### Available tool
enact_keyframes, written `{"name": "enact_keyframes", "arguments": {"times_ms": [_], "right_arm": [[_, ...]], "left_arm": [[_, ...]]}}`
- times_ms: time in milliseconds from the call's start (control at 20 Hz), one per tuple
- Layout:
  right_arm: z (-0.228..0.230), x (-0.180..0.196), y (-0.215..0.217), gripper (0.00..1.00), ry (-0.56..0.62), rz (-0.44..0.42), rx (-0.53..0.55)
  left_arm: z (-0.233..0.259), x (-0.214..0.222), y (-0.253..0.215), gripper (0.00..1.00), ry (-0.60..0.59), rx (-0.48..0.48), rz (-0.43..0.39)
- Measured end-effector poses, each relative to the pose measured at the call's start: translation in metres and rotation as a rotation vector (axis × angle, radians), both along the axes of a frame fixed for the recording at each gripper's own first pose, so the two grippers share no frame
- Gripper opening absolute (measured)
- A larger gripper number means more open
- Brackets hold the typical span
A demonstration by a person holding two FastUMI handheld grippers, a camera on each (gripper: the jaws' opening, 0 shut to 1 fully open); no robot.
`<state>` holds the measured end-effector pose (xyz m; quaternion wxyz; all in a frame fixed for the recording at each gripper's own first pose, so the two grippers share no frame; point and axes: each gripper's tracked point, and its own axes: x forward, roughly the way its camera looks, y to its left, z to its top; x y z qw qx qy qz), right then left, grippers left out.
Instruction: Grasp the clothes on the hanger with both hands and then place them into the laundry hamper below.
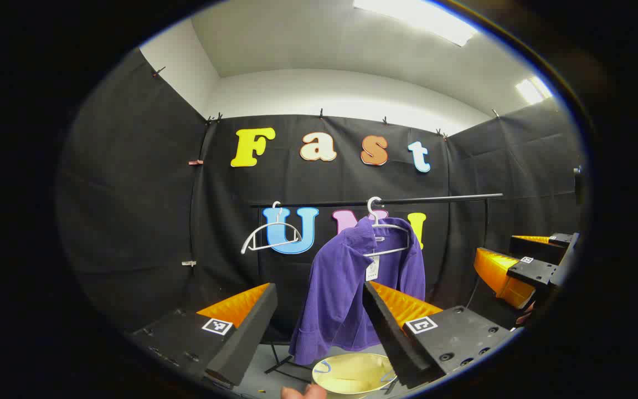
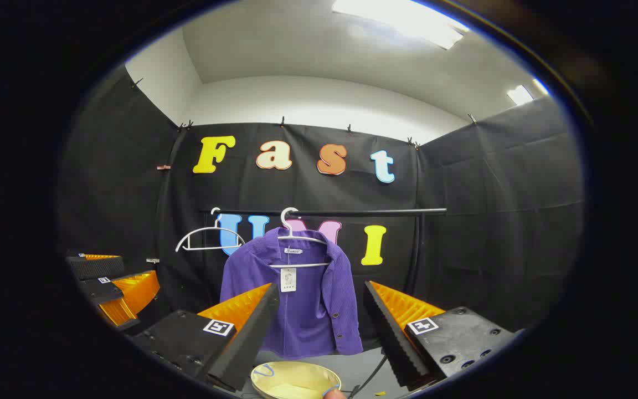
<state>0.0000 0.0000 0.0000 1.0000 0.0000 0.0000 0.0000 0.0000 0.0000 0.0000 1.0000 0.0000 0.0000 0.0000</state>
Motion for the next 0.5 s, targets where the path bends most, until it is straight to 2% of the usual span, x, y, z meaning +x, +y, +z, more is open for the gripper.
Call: {"name": "enact_keyframes", "arguments": {"times_ms": [500], "right_arm": [[-0.013, 0.002, 0.001, 0.97, -0.005, 0.015, 0.030]], "left_arm": [[-0.007, 0.006, -0.009, 0.97, 0.003, 0.039, -0.019]]}}
